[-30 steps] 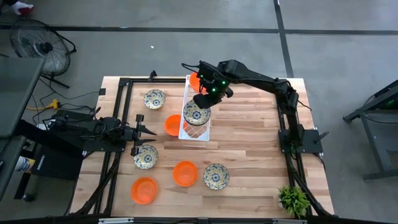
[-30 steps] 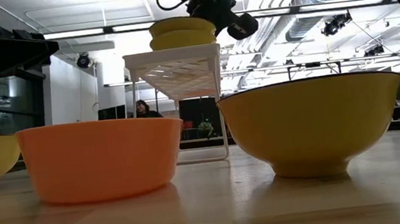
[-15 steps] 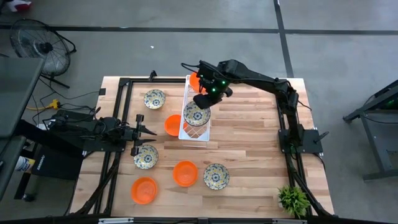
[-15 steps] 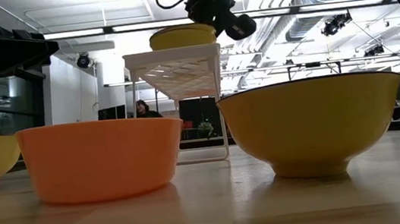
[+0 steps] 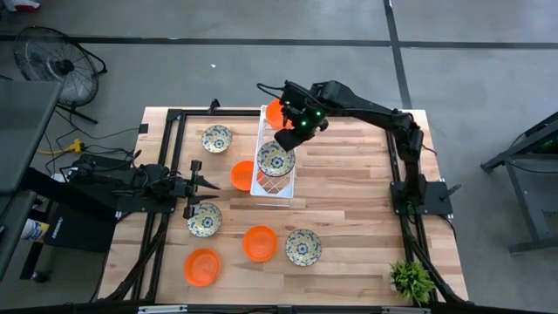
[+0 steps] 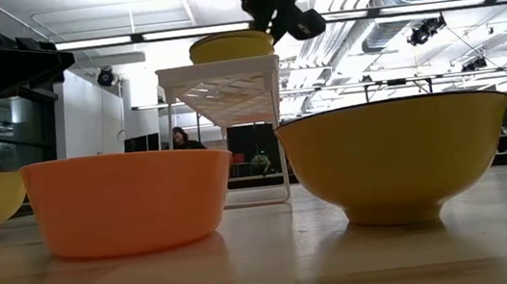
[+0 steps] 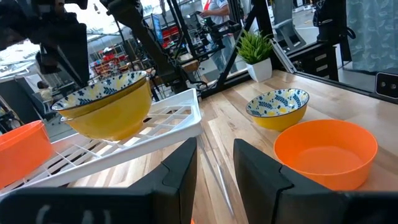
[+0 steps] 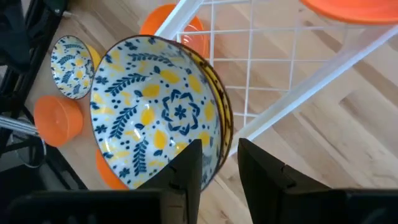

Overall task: Pick & Place Mini bowls
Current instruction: Stack the white and yellow bowl on the stacked white and yellow bowls on the shelf

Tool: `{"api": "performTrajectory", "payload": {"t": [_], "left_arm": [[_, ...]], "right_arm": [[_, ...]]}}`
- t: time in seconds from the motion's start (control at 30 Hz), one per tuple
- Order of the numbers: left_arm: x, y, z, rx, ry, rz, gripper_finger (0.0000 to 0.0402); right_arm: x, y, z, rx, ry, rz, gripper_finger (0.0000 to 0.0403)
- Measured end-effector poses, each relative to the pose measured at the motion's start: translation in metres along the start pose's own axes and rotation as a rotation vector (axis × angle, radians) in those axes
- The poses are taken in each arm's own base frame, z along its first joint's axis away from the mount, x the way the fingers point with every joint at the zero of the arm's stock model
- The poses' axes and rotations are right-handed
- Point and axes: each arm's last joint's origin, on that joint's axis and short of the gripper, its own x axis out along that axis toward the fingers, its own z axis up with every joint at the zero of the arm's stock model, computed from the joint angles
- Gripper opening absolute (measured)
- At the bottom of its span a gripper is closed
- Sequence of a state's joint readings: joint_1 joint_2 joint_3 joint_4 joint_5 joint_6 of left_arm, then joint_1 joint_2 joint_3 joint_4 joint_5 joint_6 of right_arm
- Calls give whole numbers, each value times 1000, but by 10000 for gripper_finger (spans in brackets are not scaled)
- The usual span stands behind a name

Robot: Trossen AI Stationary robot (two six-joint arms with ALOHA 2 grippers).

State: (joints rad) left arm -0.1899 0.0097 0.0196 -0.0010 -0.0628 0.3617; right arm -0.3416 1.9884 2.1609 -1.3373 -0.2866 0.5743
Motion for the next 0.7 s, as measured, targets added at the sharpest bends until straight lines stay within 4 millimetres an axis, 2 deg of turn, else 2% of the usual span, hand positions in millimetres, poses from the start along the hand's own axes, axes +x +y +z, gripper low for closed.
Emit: {"api": "performTrajectory", "payload": {"t": [0.13, 0.33, 0.5, 0.7], "left_arm": [[0, 0, 0, 0, 0, 0, 101], [0, 0, 0, 0, 0, 0, 101], [0, 0, 0, 0, 0, 0, 101], [0, 0, 0, 0, 0, 0, 101]], "right_arm": [[-15, -1, -8, -35, -20, -41, 92], [-34, -6, -29, -94, 57, -135, 91], [-38, -5, -38, -131, 78, -165, 91], [-30, -15, -51, -133, 136, -190, 91]]}}
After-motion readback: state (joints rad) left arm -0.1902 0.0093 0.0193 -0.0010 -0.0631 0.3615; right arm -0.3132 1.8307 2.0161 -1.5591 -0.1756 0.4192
